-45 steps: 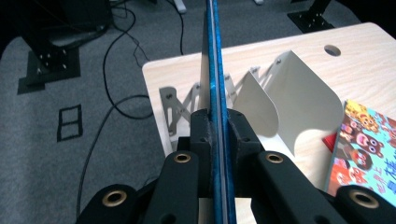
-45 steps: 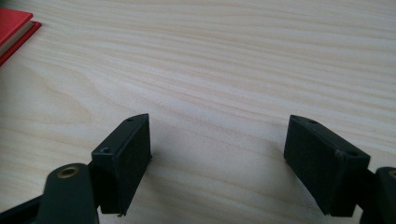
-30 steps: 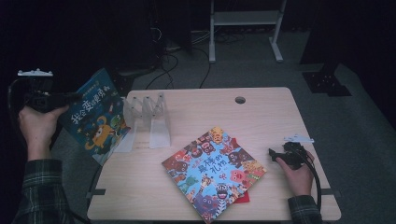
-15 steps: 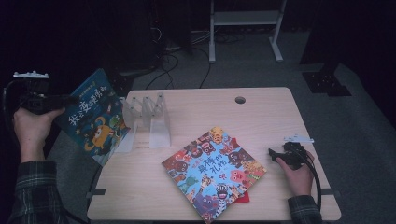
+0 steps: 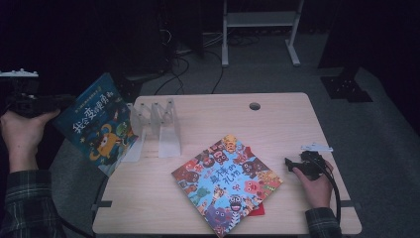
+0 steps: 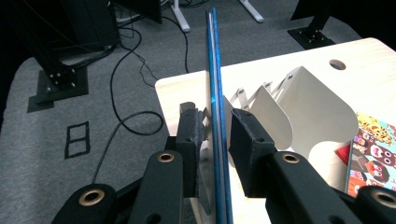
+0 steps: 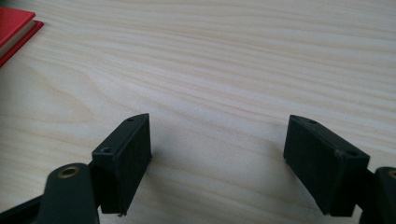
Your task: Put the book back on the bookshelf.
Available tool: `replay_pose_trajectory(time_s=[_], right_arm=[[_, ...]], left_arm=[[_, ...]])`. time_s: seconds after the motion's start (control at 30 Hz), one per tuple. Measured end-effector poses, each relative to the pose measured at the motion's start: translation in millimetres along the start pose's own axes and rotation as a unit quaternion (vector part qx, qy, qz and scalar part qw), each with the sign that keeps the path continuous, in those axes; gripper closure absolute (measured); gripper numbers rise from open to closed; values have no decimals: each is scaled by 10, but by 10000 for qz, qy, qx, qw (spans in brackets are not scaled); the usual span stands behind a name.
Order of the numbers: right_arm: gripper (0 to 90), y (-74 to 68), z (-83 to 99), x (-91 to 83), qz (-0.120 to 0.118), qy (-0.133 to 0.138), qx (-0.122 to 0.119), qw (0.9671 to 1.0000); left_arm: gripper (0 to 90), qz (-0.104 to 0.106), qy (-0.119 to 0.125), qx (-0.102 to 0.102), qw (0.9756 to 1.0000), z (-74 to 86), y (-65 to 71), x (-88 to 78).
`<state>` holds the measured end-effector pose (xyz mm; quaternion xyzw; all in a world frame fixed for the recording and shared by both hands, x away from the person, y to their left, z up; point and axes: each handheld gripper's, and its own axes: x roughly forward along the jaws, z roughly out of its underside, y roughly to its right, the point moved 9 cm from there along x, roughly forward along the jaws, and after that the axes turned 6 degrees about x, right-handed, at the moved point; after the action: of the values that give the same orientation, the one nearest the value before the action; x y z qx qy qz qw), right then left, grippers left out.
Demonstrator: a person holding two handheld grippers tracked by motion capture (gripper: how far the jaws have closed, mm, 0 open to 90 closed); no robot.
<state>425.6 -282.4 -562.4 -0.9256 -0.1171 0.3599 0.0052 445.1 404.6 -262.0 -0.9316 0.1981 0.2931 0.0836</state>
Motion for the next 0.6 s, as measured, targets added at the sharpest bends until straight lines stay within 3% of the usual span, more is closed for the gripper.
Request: replay_pose_trajectory(time_s=[0.3, 0.53, 0.6], right_arm=[[220, 0, 0, 0, -1, -1, 2, 10000], [220, -1, 0, -1, -1, -3, 3, 10000], [220, 0, 1, 0, 0, -2, 3, 10000]], left_arm=[[857, -112, 68, 162, 9998, -134, 62, -155], [900, 167, -185, 314, 9992, -145, 285, -163], [899, 276, -247, 482, 9982, -133, 426, -137]])
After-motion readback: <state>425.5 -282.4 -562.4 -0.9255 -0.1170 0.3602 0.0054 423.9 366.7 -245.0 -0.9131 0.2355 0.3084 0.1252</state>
